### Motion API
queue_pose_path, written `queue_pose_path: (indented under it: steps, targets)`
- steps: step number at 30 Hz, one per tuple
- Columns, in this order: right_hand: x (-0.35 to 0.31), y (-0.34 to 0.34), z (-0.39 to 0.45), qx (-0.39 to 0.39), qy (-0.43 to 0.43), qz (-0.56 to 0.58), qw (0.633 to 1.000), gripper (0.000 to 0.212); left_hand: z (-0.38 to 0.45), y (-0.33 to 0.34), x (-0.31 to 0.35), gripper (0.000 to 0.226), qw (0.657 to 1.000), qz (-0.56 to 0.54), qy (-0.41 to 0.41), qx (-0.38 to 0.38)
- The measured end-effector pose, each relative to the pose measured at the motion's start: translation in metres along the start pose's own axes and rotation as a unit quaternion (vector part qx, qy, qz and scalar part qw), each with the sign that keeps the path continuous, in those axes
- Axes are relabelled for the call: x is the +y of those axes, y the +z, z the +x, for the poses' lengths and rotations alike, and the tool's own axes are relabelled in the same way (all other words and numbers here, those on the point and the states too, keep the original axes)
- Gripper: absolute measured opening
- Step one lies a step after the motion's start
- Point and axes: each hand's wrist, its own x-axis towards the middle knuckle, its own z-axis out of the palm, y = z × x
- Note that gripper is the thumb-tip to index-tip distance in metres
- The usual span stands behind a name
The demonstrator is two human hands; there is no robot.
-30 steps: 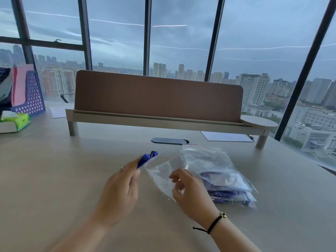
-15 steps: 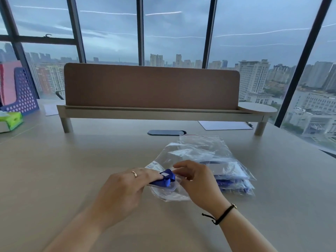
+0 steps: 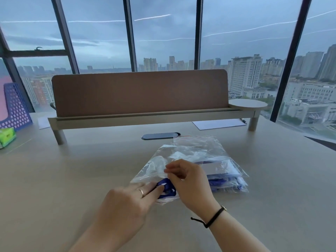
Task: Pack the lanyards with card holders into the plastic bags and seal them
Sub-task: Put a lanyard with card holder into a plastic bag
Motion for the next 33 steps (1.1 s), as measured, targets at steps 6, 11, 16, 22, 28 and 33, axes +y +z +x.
queue_pose_path:
  steps: [6,11,16,22,28,33]
  targets:
    - [-0.007,0.006,-0.007,0.012,-0.070,-0.045,0.996,0.022,0.007,0.012,0.012,0.045,0.987,0.121,-0.074,-0.070]
    - [-0.011,0.011,-0.014,0.005,-0.097,-0.048,0.994,0.018,0.021,0.028,0.022,0.027,0.980,0.163,-0.068,-0.092]
    - [-0.013,0.007,-0.013,0.022,-0.106,-0.015,0.994,0.023,0.044,0.023,0.031,0.036,0.984,0.156,-0.029,-0.086]
    - [-0.008,-0.005,-0.005,0.053,-0.087,-0.033,0.994,0.021,0.041,0.032,0.008,0.035,0.972,-0.008,-0.151,-0.178]
    - [-0.002,-0.016,0.002,0.009,-0.083,-0.105,0.991,0.013,0.011,0.002,-0.015,0.072,0.980,-0.028,-0.090,-0.178]
    - [0.005,-0.021,0.004,-0.047,-0.080,-0.196,0.976,0.024,-0.007,-0.010,-0.043,0.031,0.968,0.092,-0.036,-0.231]
